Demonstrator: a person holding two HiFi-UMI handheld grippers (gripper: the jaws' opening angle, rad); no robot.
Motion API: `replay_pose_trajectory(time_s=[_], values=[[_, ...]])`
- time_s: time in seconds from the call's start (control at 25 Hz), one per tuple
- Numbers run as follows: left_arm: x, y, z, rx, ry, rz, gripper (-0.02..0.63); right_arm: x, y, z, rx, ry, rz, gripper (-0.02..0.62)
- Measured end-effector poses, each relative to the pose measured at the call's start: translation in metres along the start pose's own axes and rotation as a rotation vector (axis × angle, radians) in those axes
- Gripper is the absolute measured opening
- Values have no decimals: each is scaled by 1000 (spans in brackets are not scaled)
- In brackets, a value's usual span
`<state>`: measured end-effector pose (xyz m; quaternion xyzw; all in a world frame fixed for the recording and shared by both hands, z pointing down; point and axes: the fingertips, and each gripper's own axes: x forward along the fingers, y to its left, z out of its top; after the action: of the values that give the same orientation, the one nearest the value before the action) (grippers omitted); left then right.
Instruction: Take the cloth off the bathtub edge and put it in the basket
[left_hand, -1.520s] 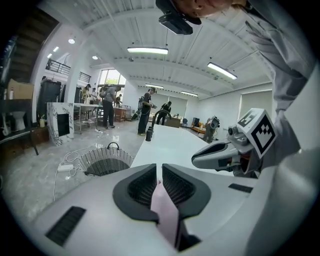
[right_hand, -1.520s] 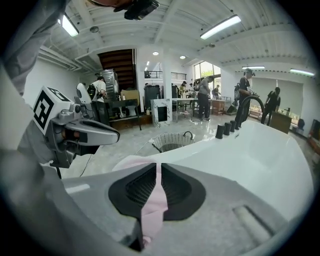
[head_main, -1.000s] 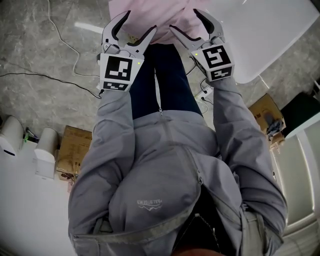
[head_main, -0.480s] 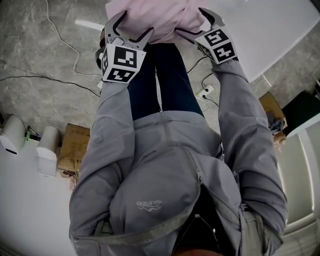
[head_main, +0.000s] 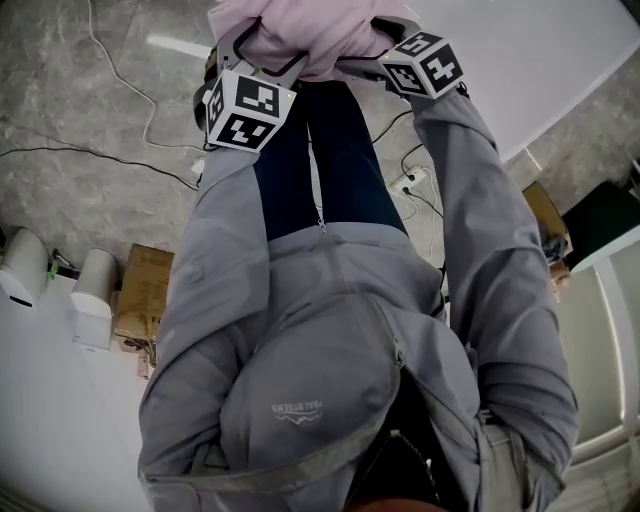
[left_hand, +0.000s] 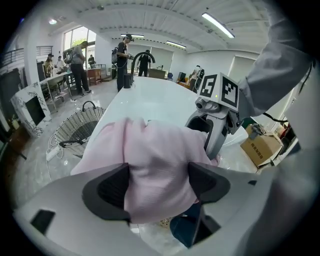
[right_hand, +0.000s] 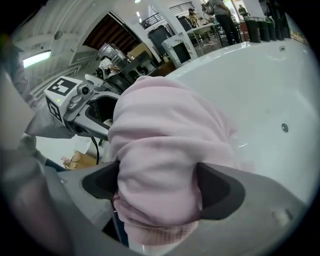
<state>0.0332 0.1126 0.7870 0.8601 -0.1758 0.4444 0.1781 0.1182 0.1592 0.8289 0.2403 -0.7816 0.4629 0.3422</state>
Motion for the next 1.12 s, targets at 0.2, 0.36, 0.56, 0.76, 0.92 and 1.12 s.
replay_pose_trajectory(time_s=[0.2, 0.36, 0.56, 0.76, 0.92, 1.12], values=[[5, 0, -3, -5, -16, -21, 354, 6, 9, 1, 7, -8, 14, 446], [7, 0, -6, 9, 12, -22, 353, 13, 22, 10, -88, -7, -34, 378], [6, -12, -9, -24, 22, -73, 296, 1, 34, 17, -184, -31, -137, 275], [8, -19, -5, -59, 32, -109, 215, -14, 46, 31, -209, -79, -174, 167], [-1, -23, 5, -80, -5, -119, 172, -27, 58, 40, -162, -143, -196, 127], [-38, -23, 31, -44, -63, -87, 154, -58, 87, 59, -127, -206, -216, 115]])
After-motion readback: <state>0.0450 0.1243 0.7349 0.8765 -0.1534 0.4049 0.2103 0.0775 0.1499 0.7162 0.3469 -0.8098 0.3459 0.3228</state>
